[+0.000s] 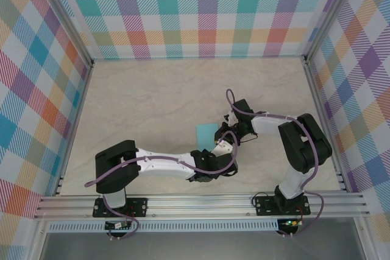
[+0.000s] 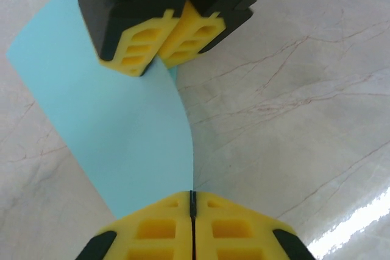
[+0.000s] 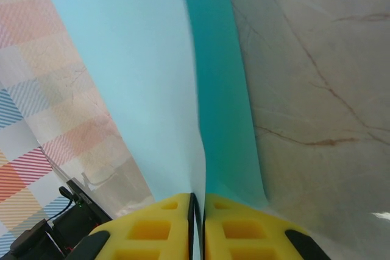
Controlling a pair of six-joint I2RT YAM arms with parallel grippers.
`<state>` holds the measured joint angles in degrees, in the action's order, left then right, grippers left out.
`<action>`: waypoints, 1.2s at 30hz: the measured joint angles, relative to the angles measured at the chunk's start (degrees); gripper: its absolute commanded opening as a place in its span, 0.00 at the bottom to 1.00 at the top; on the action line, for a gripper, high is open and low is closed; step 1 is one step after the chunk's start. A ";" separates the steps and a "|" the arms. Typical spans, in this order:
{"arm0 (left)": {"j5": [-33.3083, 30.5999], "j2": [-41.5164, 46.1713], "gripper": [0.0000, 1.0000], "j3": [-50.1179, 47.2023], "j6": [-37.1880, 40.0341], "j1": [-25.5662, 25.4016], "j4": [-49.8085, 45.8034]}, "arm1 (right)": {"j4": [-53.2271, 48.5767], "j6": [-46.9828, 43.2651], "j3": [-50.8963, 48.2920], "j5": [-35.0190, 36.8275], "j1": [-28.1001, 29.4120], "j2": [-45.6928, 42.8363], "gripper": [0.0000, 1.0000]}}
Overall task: Fold a paper plane with a square sheet of paper (pick it up from the middle)
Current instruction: Third fold the triangle at the center of the table.
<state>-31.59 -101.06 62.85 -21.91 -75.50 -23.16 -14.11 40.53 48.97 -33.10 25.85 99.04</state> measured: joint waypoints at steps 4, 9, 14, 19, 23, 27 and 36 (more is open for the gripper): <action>3.69 3.45 0.00 -3.02 0.15 1.70 2.10 | -1.70 -1.29 0.26 0.20 0.02 -0.70 0.24; 10.93 8.02 0.00 -7.21 0.37 5.33 5.92 | -5.88 -3.93 1.86 3.28 0.00 -3.45 0.33; 18.78 11.67 0.00 -10.80 0.55 9.01 8.72 | -8.74 -5.86 5.20 6.32 0.00 -6.43 0.28; 25.20 13.18 0.00 -12.85 0.52 12.02 10.69 | -8.37 -7.19 7.34 4.66 -0.02 -6.21 0.11; 29.42 13.29 0.00 -13.05 0.55 13.70 11.78 | -8.87 -8.55 11.63 2.38 0.31 -0.96 0.10; 32.50 13.33 0.00 -13.22 0.52 14.88 12.85 | -10.01 -10.25 14.67 2.03 0.94 4.61 0.09; 38.73 14.01 0.00 -14.12 0.52 18.67 13.29 | -13.49 -14.86 16.72 4.28 1.22 11.41 0.09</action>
<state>7.14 -87.05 48.73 -21.39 -56.84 -9.87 -27.59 25.67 65.69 -28.82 27.07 110.45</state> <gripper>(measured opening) 0.045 0.088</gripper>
